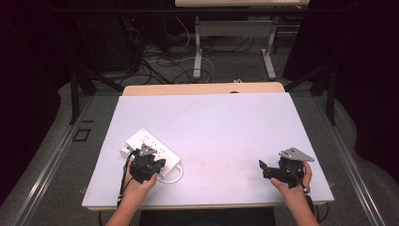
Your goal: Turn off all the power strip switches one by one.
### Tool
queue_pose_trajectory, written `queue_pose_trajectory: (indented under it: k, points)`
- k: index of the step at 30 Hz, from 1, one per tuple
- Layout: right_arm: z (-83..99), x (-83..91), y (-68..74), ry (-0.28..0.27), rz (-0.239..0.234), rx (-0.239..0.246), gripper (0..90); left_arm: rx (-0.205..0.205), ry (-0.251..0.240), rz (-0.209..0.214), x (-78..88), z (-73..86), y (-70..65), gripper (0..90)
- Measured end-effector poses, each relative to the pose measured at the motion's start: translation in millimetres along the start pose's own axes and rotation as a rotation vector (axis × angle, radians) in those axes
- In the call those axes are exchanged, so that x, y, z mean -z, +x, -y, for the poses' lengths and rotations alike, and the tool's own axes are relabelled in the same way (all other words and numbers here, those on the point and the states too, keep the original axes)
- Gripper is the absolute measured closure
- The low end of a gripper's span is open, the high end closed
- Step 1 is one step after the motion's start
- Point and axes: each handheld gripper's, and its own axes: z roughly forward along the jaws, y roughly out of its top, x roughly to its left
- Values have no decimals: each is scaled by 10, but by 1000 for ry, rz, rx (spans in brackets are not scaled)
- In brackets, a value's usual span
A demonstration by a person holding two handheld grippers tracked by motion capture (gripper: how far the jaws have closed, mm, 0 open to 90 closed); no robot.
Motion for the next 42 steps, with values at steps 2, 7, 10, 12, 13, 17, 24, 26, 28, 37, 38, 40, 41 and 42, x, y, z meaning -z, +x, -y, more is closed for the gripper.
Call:
queue_pose_trajectory:
  k: [2,7,10,12,13,17,24,26,28,37,38,40,41,42]
  points:
    - [0,-1,-6,-3,-3,0,88,-5,18,3,-12,2,-18,900]
    - [-2,5,-8,-4,3,-4,94,-26,33,-3,-31,-3,-38,900]
    - [-2,5,-10,-4,-3,-7,94,-42,47,-9,-54,0,-51,900]
    - [0,-1,-9,-10,6,-9,94,-41,51,-18,-55,-6,-61,900]
    - [-2,-2,-17,-10,1,-1,94,-49,57,-26,-55,-11,-74,900]
    - [-3,9,-14,-5,-5,-14,94,-64,60,-49,-59,-11,-106,900]
    - [-2,4,-14,-3,-3,-14,94,-60,66,-35,-57,-13,-94,900]
    - [-3,2,-19,-4,-3,-9,94,-60,66,-36,-59,-13,-95,900]
    - [-3,4,-21,-1,-2,-7,94,-63,61,-41,-64,-15,-99,900]
    - [-6,0,-12,-9,-1,-13,94,-65,81,-56,-94,-25,-143,900]
    - [-5,1,-9,-7,-1,-17,94,-67,85,-58,-96,-28,-137,900]
    - [-7,2,-5,-6,-7,-21,94,-72,89,-47,-94,-31,-99,900]
    - [-7,-1,-4,-7,-6,-19,94,-57,100,-32,-89,-37,-81,900]
    - [-9,-3,-6,-9,-7,-13,94,-56,92,-31,-94,-37,-86,900]
